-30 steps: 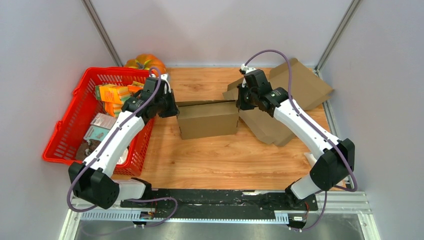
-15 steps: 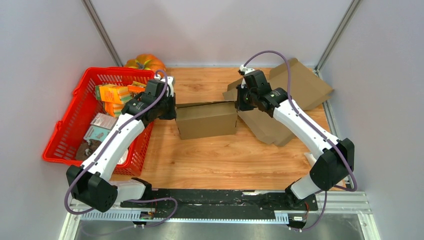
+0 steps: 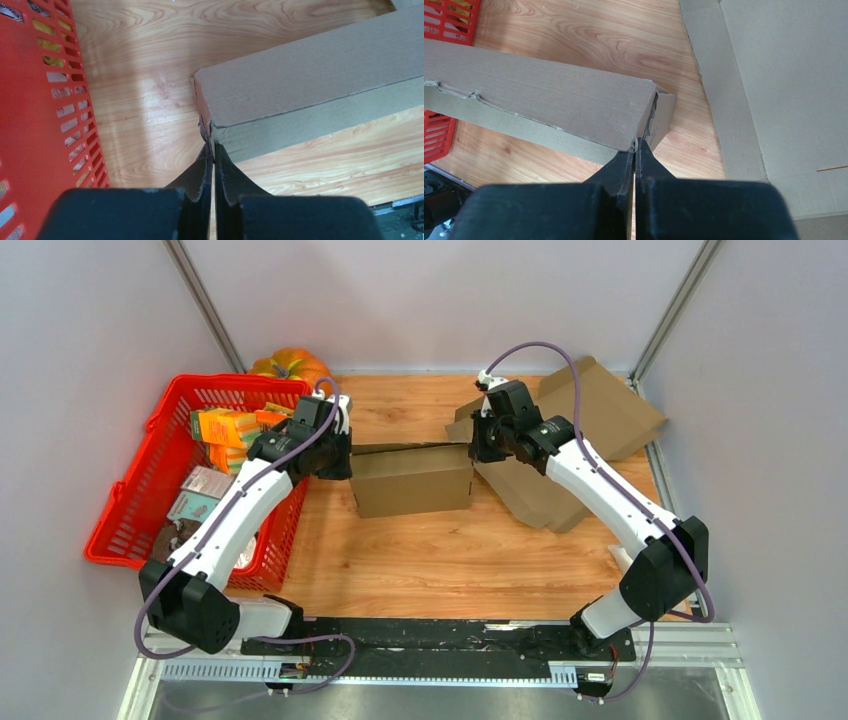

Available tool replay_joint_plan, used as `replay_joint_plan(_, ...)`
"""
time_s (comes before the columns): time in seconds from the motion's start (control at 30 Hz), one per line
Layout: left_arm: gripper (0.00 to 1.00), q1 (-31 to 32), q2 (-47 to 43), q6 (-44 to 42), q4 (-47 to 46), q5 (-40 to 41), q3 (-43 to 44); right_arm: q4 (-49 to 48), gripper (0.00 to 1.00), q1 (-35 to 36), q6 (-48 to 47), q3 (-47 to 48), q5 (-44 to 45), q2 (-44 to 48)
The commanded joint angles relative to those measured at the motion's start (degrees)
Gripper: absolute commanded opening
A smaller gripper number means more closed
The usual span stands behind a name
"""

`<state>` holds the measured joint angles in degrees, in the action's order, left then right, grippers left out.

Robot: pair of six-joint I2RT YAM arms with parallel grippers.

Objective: Fold the paper box

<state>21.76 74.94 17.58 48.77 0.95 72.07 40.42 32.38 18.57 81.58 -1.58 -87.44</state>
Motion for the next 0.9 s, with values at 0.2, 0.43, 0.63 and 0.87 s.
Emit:
replay_joint_plan(0.2,0.00,-5.7,-0.9,0.8,-1.9,-19.6,-1.4,4.8,0.00,0.9,-0.2,-1.7,-3.0,-0.6)
replay_joint_plan(0.43,0.00,-10.6,-0.4,0.8,-4.1,-28.1,-3.9,4.9,0.00,0.9,-0.2,-1.9,-3.1,-0.5)
replay_joint_plan(0.63,0.14,-9.7,0.4,-3.8,3.5,-17.6,-1.3,4.8,0.00,0.9,0.0,-1.7,-3.5,-0.5)
replay_joint_plan(0.87,0.39,-9.0,-5.1,-1.9,0.8,-13.4,0.0,4.7,0.00,0.9,0.2,-2.0,-4.1,-0.8)
